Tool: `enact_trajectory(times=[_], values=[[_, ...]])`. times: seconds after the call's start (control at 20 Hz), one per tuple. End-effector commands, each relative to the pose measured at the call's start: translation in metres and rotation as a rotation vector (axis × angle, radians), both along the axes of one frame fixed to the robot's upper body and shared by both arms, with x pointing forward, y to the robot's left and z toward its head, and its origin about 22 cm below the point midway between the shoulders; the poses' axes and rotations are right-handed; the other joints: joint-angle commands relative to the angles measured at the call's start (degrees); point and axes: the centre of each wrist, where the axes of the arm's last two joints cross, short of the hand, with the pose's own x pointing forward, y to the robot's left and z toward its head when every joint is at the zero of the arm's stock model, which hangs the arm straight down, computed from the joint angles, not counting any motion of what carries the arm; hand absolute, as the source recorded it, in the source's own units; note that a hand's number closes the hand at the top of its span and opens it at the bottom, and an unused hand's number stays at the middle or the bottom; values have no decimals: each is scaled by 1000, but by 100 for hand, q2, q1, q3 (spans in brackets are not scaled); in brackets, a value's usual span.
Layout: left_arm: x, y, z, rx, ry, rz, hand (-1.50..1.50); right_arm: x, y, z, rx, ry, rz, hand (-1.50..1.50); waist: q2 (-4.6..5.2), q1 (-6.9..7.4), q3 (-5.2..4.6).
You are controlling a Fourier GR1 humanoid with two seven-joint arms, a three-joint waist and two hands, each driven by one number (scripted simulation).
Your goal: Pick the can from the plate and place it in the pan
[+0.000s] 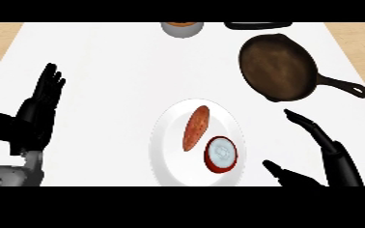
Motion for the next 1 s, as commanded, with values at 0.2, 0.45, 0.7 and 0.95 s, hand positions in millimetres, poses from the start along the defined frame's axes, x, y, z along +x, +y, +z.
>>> enact_trajectory(times=[0.2,0.45,0.7,0.95], values=[[12,-9,15,-18,-10,-41,0,-57,-22,87,-326,98,28,-150,5,111,-14],[17,-9,-4,-12,-15,-46,0,-67,-6,142,-464,243,14,-150,56,219,-22],[32,-21,12,-12,-22,-81,0,-69,14,194,-521,198,-33,-150,70,402,-3],[24,-24,2,-18,-17,-108,0,-55,30,207,-501,225,-68,-150,84,552,-1]])
